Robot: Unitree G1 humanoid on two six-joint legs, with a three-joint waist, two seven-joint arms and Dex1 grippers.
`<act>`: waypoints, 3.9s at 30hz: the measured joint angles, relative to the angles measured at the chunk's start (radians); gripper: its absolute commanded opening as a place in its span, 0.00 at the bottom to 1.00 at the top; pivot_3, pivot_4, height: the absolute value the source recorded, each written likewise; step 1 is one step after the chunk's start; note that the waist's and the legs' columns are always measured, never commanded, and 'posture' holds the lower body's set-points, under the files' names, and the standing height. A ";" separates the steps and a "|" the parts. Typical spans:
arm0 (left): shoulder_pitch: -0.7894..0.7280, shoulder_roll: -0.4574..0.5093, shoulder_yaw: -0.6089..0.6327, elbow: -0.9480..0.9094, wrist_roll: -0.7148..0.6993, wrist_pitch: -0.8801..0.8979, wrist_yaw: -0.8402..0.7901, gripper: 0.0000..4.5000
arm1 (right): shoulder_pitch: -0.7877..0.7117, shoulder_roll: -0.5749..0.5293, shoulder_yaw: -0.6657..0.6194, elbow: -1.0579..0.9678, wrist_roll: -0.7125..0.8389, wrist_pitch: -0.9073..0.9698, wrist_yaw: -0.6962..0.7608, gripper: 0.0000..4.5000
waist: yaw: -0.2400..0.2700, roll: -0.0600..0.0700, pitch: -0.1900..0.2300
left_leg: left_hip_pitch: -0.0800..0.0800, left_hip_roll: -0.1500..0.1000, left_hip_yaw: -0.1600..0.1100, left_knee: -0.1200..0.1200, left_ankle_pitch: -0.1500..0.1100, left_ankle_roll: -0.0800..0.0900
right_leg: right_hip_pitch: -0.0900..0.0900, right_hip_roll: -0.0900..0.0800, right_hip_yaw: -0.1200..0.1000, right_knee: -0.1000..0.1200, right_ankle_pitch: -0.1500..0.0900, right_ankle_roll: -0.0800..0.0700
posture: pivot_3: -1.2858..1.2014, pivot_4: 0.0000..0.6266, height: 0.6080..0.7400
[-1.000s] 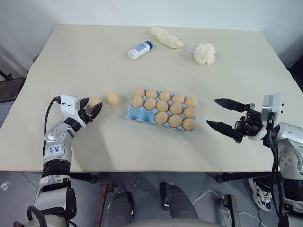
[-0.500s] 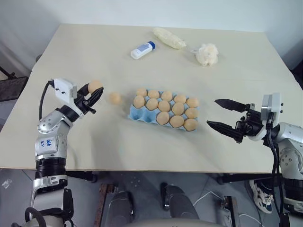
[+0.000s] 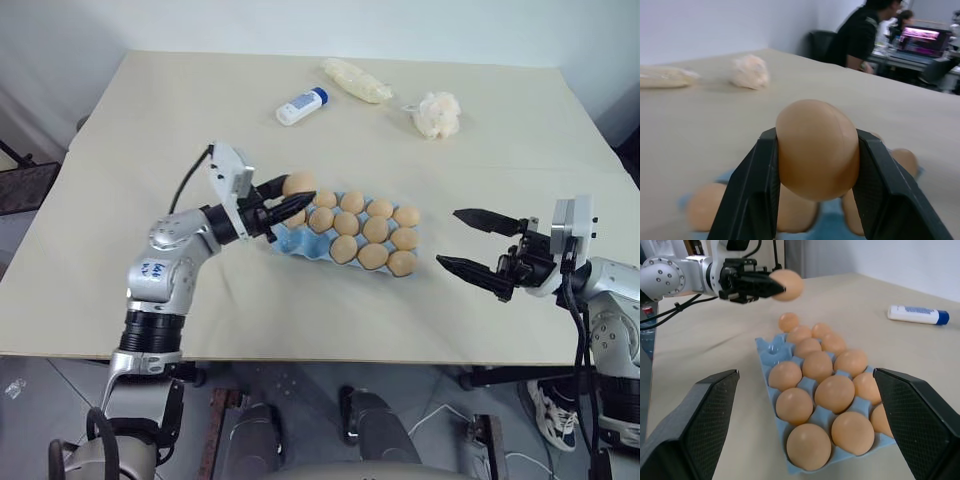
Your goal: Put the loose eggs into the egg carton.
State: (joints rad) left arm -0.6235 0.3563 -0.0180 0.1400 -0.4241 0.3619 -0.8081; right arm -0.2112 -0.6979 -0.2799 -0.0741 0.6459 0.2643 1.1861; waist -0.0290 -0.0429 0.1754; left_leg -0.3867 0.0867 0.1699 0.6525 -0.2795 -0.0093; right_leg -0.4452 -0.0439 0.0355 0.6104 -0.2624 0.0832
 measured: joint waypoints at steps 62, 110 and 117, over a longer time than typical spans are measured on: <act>0.638 0.078 0.487 -0.328 -0.100 0.008 0.282 1.00 | -0.146 -0.006 0.039 0.173 -0.042 -0.030 0.092 1.00 | -0.003 0.001 0.001 | 0.000 0.000 -0.001 0.003 -0.003 -0.003 | 0.000 -0.003 0.002 0.001 -0.007 -0.013 | 0.52 0.24 1.00; -0.276 0.044 0.187 0.932 0.240 -0.458 0.060 0.51 | -0.077 0.065 0.045 0.195 -0.069 -0.137 0.096 1.00 | 0.000 0.001 0.001 | -0.002 0.001 0.002 0.002 -0.001 0.000 | -0.002 0.000 -0.001 0.001 0.000 0.000 | 0.52 0.24 1.00; -0.263 0.058 0.173 0.583 0.167 -0.313 -0.079 0.51 | -0.048 0.080 0.064 0.206 -0.089 -0.154 0.094 1.00 | 0.001 0.001 0.001 | -0.002 0.001 0.002 0.002 -0.001 -0.001 | -0.001 0.000 -0.002 0.001 0.000 0.000 | 0.52 0.24 1.00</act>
State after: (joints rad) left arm -0.8865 0.4142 0.1553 0.7230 -0.2576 0.0488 -0.8876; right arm -0.2591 -0.6174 -0.2158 0.1316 0.5569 0.1098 1.2805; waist -0.0284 -0.0417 0.1761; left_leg -0.3889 0.0876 0.1718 0.6548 -0.2808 -0.0098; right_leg -0.4466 -0.0438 0.0338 0.6115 -0.2623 0.0834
